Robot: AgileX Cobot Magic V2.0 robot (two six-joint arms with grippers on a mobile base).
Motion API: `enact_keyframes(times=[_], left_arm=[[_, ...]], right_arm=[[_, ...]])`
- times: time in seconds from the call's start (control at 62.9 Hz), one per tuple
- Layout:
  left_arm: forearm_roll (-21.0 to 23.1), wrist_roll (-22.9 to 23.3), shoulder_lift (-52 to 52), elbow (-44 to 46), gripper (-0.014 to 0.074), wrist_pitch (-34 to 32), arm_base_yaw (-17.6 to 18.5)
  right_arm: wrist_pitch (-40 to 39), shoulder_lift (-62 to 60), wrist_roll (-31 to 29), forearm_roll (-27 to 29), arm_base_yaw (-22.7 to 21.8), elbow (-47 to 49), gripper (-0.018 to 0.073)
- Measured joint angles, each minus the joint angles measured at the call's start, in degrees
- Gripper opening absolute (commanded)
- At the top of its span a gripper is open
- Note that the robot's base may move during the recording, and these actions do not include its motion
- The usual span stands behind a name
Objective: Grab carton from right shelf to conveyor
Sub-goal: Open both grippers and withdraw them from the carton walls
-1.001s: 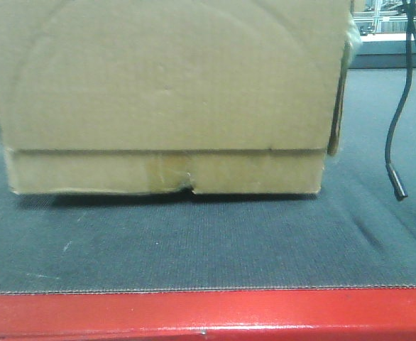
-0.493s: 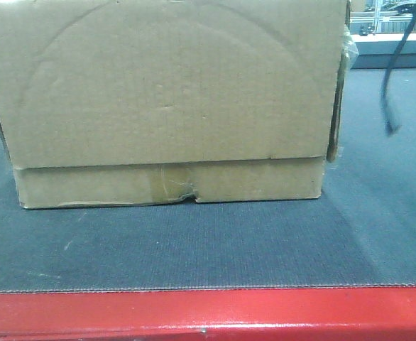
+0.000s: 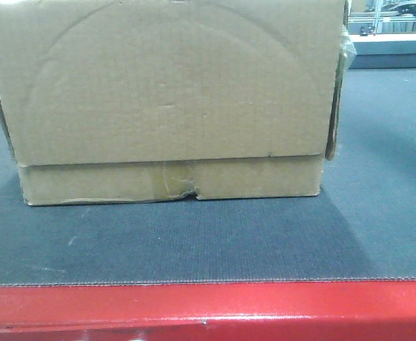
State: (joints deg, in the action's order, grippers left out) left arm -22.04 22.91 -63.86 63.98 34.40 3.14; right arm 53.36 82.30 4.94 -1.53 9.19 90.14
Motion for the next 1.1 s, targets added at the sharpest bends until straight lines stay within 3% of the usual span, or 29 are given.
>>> enact_keyframes(times=[0.143, 0.381, 0.572, 0.811, 1.097], left_arm=[[2.44, 0.0, 5.7, -11.35, 0.0006, -4.74, -2.48], [3.78, -0.89, 16.39, -25.7, 0.0006, -10.72, -2.47], [3.78, -3.04, 26.13, -32.07, 0.0006, -12.5, -2.47], [3.78, -3.4, 37.51, -35.07, 0.0006, -12.61, -2.47], [3.78, -3.51, 44.71, -35.16, 0.0006, -12.74, -2.47]], right_arm=[[-6.53, -5.48, 0.0, -0.69, -1.46, -13.08, -0.0075], [-21.47, -17.28, 0.0, -1.88, -1.46, -36.69, -0.0075], [-32.2, -28.96, 0.0, -2.09, -1.46, -52.07, -0.0075], [-37.09, -45.27, 0.0, -2.09, -1.46, -63.0, -0.0075], [-37.09, -62.98, -0.09, -2.09, -1.46, -65.47, -0.0075]])
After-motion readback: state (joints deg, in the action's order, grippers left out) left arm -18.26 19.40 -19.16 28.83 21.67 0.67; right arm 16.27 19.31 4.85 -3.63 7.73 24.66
